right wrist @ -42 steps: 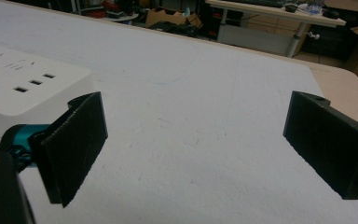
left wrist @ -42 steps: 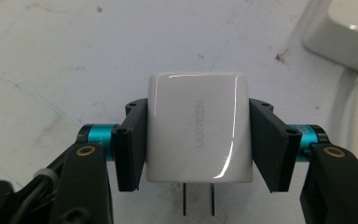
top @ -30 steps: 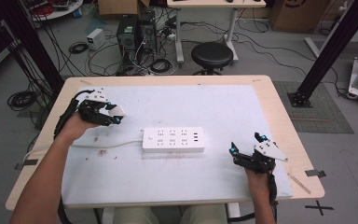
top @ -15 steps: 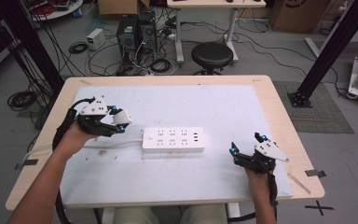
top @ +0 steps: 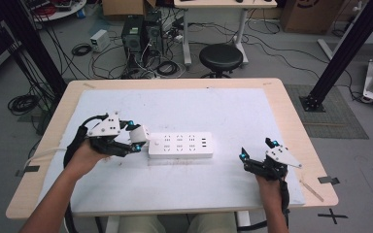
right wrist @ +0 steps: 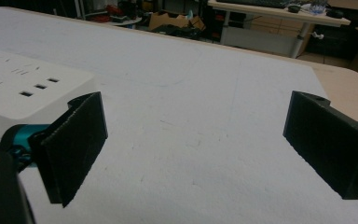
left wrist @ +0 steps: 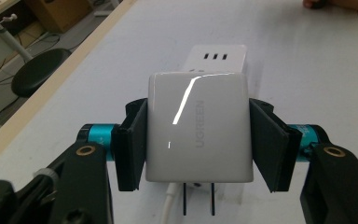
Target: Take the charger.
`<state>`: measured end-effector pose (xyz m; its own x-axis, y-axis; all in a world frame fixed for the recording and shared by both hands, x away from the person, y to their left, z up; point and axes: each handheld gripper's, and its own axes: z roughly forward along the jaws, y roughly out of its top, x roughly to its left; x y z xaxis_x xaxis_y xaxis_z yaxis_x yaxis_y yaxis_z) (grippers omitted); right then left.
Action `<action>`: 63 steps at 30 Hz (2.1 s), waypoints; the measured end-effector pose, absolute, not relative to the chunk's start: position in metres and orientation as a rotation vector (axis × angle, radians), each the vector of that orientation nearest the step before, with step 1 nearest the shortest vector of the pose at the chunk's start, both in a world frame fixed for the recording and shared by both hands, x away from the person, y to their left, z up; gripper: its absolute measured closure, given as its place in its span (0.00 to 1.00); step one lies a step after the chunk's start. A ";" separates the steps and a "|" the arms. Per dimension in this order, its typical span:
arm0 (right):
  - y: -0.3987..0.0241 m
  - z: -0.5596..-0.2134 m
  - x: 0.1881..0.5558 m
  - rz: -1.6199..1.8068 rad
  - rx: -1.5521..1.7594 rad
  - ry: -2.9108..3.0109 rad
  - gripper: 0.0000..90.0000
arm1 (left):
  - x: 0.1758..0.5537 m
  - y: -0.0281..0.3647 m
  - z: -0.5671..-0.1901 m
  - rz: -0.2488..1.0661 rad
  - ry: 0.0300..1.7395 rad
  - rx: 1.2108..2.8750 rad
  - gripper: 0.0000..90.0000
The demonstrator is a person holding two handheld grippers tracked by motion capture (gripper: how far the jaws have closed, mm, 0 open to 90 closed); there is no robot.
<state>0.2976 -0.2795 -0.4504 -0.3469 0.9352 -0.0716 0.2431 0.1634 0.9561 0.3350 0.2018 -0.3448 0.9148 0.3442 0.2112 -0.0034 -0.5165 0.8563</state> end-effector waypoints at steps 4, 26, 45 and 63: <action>-0.280 -0.450 0.298 1.222 1.127 1.728 0.07 | 0.327 0.188 -0.347 0.430 0.220 2.068 0.47; -0.271 -0.421 0.304 1.463 1.168 1.851 0.07 | 0.308 0.137 -0.364 0.362 0.149 2.044 0.47; -0.232 -0.379 0.301 1.732 1.149 2.177 0.07 | 0.303 0.107 -0.358 0.428 0.028 2.115 0.47; -0.218 -0.371 0.300 1.763 1.136 2.248 0.07 | 0.300 0.096 -0.354 0.433 0.002 2.098 0.47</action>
<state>0.3001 -0.2177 -0.3713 -0.7251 0.5783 0.3738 0.5008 0.0702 0.8627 0.3003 0.0957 -0.3539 0.9370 0.1715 0.3044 -0.1688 -0.5407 0.8241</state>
